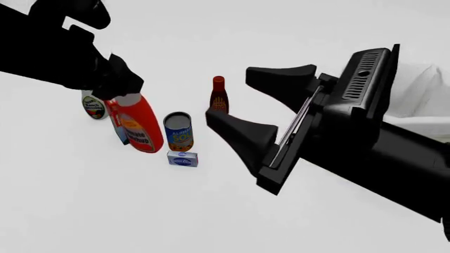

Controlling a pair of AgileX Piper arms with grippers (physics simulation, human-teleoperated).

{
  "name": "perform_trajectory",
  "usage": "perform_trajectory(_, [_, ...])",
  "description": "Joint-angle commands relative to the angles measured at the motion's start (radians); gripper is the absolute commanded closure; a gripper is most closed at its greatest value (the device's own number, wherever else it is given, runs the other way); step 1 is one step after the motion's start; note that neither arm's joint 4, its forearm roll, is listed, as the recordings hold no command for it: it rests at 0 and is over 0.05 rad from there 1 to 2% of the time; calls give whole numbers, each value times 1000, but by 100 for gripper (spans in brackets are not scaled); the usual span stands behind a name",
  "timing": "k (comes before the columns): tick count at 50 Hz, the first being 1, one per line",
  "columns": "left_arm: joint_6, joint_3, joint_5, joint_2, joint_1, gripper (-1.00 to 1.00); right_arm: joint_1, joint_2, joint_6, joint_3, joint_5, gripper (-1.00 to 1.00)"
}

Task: Pick the ketchup and place it in the basket.

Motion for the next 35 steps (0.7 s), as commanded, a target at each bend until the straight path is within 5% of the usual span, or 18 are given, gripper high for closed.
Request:
perform_trajectory(1, [0, 21, 10, -32, -28, 100, 4, 17, 20, 3, -23, -100])
perform_trajectory(26, [18, 2, -18, 0, -13, 100, 73, 9, 92, 19, -27, -100])
perform_trajectory(35, [3, 5, -2, -12, -42, 100, 67, 34, 74, 16, -38, -100])
